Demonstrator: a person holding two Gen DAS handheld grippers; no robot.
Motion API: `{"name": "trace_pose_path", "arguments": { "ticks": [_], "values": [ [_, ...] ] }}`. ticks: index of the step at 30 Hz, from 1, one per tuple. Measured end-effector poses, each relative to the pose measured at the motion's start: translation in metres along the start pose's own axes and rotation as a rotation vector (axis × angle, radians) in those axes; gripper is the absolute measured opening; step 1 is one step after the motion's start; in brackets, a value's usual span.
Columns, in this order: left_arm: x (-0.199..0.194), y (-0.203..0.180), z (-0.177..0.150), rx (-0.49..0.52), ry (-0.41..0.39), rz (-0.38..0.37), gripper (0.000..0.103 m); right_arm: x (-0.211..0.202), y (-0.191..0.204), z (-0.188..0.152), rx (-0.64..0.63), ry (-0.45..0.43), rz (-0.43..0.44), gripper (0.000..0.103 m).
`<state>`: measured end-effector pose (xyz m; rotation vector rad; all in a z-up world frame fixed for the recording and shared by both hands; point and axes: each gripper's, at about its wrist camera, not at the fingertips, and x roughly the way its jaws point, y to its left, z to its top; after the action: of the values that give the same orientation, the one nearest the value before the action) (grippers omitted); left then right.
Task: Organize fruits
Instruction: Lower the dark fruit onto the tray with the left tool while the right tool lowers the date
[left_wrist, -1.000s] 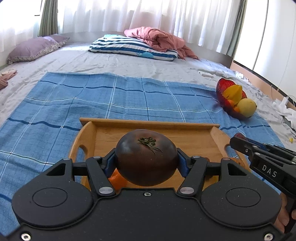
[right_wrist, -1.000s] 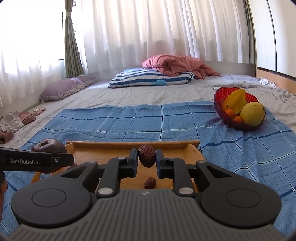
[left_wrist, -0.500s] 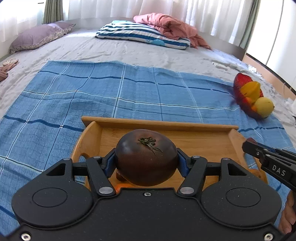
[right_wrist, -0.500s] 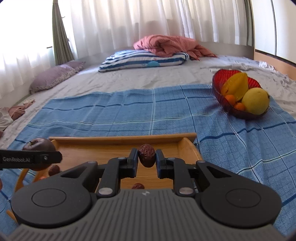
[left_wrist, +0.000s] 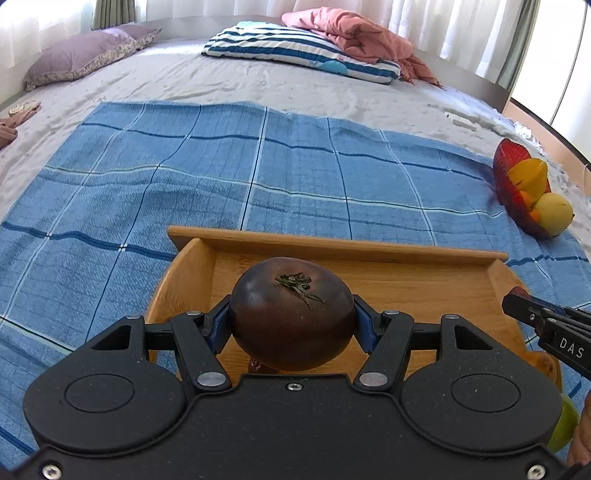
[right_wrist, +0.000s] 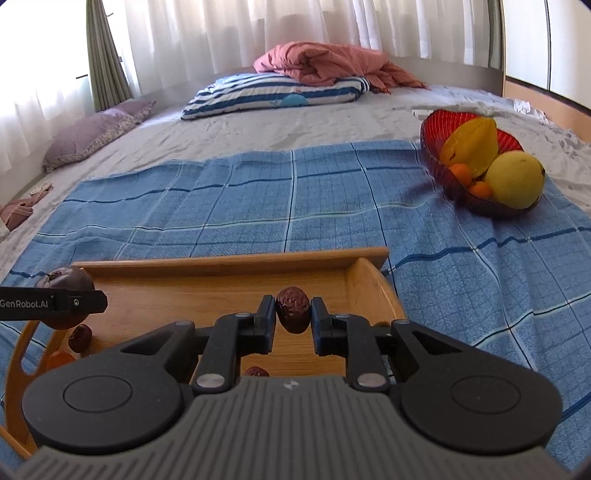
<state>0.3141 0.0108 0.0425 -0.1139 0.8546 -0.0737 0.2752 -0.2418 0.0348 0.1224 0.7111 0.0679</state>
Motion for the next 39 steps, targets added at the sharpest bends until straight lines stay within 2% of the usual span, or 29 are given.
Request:
{"name": "trace_pose_path", "arguments": {
  "ticks": [19, 31, 35, 39],
  "values": [
    [0.016, 0.002, -0.002, -0.005, 0.023, 0.009, 0.062, 0.029, -0.001, 0.005, 0.030, 0.156, -0.037, 0.025],
    [0.018, 0.005, 0.000, -0.018, 0.035, 0.011, 0.062, 0.037, 0.002, 0.005, 0.032, 0.207, -0.058, 0.025],
    [0.025, 0.011, 0.000, -0.046, 0.071, 0.002, 0.062, 0.039, 0.003, 0.006, 0.030, 0.215, -0.061, 0.025],
    [0.026, 0.010, -0.002, -0.033, 0.062, 0.005, 0.062, 0.040, 0.004, 0.006, 0.025, 0.217, -0.062, 0.025]
  ]
}}
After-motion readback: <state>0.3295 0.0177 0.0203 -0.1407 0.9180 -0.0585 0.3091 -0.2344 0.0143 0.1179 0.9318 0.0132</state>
